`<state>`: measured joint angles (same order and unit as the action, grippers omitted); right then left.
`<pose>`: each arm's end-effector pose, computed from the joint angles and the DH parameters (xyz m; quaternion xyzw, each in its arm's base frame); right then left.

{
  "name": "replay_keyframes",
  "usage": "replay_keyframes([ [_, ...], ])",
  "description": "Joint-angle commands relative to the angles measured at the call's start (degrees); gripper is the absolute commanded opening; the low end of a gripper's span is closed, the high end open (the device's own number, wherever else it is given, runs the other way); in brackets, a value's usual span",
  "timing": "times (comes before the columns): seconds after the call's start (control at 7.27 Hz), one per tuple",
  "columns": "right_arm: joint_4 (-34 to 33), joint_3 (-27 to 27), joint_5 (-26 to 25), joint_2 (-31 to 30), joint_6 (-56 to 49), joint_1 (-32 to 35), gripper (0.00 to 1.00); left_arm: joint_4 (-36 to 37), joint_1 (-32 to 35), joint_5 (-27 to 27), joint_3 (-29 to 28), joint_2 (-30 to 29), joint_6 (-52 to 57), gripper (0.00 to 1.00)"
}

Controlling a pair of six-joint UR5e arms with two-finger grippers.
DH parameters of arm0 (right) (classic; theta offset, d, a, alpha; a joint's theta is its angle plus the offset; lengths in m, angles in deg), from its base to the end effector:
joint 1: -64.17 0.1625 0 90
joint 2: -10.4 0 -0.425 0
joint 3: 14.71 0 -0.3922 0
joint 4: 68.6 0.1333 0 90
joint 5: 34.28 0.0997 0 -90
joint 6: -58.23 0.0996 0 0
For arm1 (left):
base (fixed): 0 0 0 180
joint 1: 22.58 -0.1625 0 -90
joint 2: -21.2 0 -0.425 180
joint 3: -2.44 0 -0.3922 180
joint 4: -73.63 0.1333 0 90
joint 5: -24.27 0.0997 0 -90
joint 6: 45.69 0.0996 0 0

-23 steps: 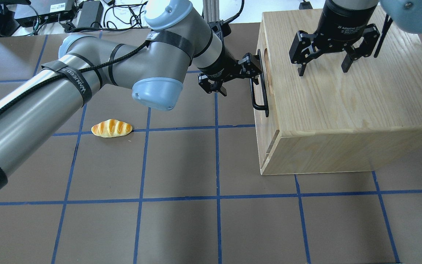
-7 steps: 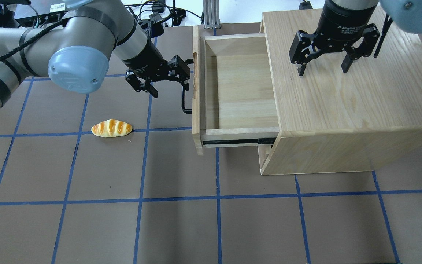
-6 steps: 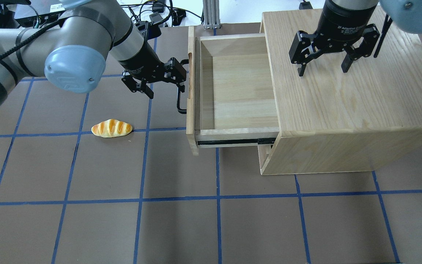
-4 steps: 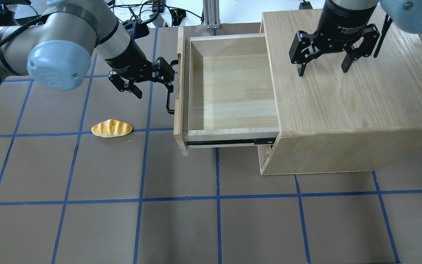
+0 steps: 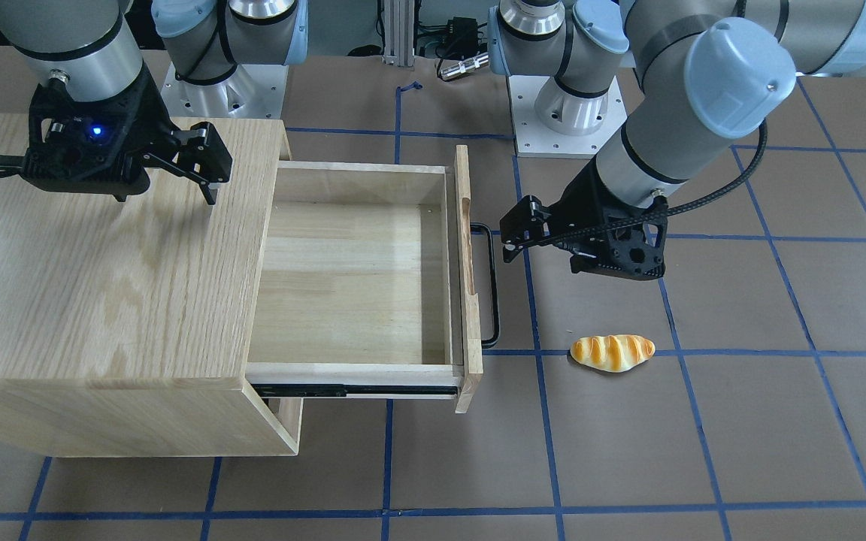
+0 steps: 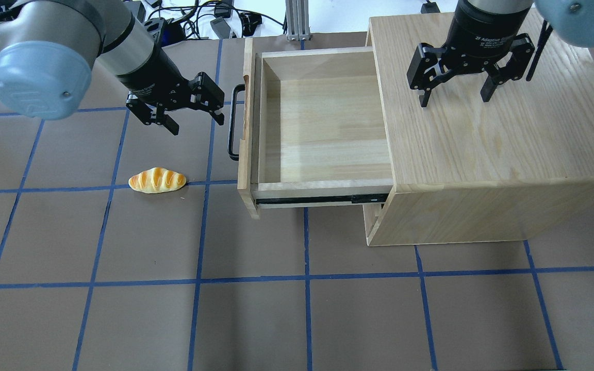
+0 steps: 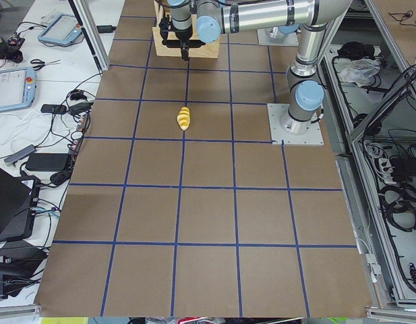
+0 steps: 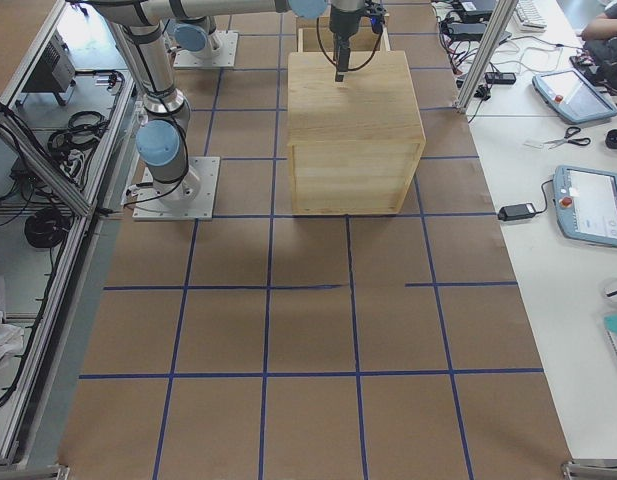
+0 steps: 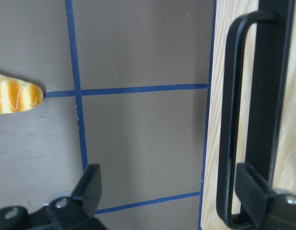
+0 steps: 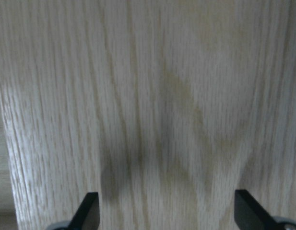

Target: Open upper drawer

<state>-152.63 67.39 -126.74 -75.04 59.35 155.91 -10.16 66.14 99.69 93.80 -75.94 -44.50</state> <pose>0.1448 -0.5162 0.5050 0.0059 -0.9995 -0.0224 0.0220 -0.1463 -0.5399 0.4259 0.0033 -0.9917 -0.0171 0.1273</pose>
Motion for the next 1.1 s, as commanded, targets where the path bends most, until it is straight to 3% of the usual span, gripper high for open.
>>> replay_keyframes([
  [0.0,0.00,-0.01,0.00,0.00,0.02,0.02,1.00,-5.39,-2.49,5.56,-2.66,4.48,1.62,1.00],
  [0.14,0.00,-0.01,0.00,0.00,0.02,0.02,1.00,-8.81,-2.59,10.75,-4.68,7.03,3.02,1.00],
  [0.41,0.00,-0.01,0.00,0.00,0.02,-0.07,1.00,-10.34,-1.98,12.64,-4.53,10.90,3.03,1.00],
  [0.96,0.00,-0.01,0.00,0.00,0.02,0.02,1.00,-9.02,-1.71,13.00,-5.14,11.18,3.12,1.00],
])
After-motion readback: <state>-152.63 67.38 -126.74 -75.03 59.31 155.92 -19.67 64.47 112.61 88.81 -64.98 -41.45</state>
